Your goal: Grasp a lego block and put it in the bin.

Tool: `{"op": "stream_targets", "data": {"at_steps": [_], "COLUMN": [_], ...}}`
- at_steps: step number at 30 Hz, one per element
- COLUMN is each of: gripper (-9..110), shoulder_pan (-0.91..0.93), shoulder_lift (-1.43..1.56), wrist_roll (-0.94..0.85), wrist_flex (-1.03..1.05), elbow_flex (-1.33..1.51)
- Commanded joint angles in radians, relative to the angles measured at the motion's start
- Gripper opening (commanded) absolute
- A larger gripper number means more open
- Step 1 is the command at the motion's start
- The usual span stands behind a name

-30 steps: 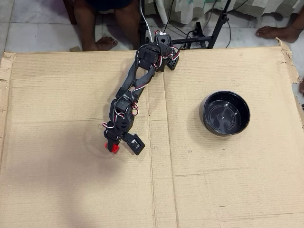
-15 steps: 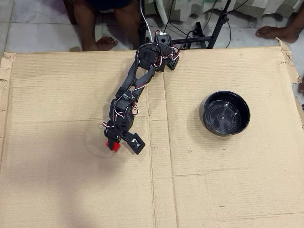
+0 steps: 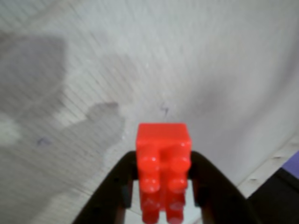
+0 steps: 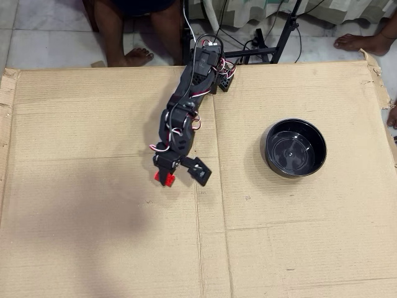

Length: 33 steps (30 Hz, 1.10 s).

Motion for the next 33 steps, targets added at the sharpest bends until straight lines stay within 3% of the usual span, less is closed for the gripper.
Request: {"op": "stream_targets", "data": {"at_steps": [1, 15, 33], "gripper": [2, 2, 2], "shoulder_pan": [-0.051, -0.394, -0.865], "shoulder_lift": [0.109, 0.244, 0.252], "wrist_roll": [0.043, 0.21, 0.391], "wrist_flex": [0.029, 0.178, 0.181], "elbow_flex": [-0.02, -0.018, 0.091]}}
